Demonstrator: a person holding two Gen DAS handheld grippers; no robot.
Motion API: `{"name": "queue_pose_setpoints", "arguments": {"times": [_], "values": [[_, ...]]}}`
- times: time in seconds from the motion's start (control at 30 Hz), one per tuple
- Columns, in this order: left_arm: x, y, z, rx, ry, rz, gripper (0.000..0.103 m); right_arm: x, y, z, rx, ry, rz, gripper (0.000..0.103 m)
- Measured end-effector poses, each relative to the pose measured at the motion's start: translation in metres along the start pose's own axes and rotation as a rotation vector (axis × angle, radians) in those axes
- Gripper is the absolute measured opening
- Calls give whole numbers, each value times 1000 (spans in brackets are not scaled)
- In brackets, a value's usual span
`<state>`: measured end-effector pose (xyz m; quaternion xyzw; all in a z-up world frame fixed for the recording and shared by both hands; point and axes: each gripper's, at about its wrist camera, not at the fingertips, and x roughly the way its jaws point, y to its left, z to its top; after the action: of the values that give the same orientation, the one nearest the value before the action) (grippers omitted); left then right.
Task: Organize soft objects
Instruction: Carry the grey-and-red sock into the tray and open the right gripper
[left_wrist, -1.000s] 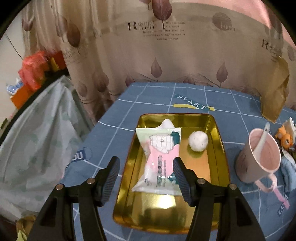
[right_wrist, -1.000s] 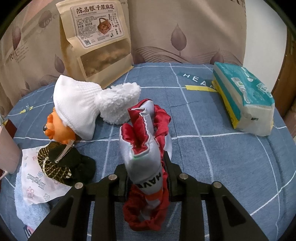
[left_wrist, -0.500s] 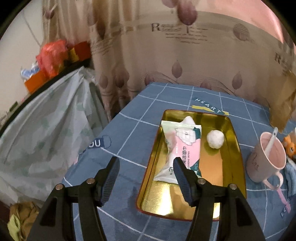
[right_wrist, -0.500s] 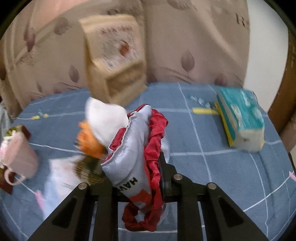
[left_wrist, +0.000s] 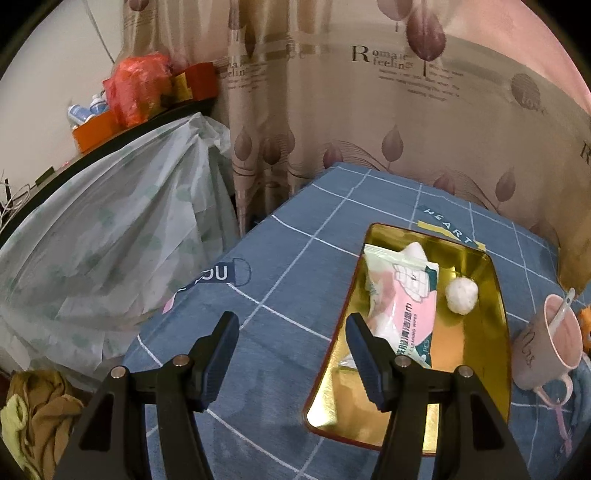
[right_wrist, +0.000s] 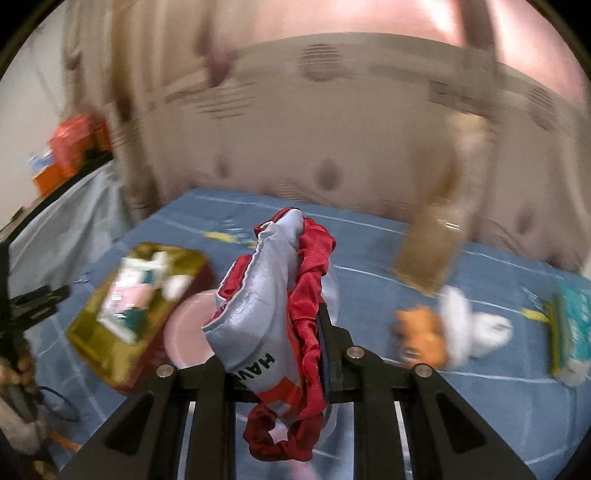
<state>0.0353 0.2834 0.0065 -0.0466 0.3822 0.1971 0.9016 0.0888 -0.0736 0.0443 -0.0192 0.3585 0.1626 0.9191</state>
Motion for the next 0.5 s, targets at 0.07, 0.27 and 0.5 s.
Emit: {"name": "queue_pose_setpoints", "arguments": {"times": [0.07,0.27,0.5], "values": [[1,3,0,-14,2,3,62,11,28,6,-34,13,42,19],[5,10,2,-40,6,1,62,50,101,15,-115,65,146,19],[7,16,4,-66,17,0,62,98,148,15,-136,148,212,19]]}}
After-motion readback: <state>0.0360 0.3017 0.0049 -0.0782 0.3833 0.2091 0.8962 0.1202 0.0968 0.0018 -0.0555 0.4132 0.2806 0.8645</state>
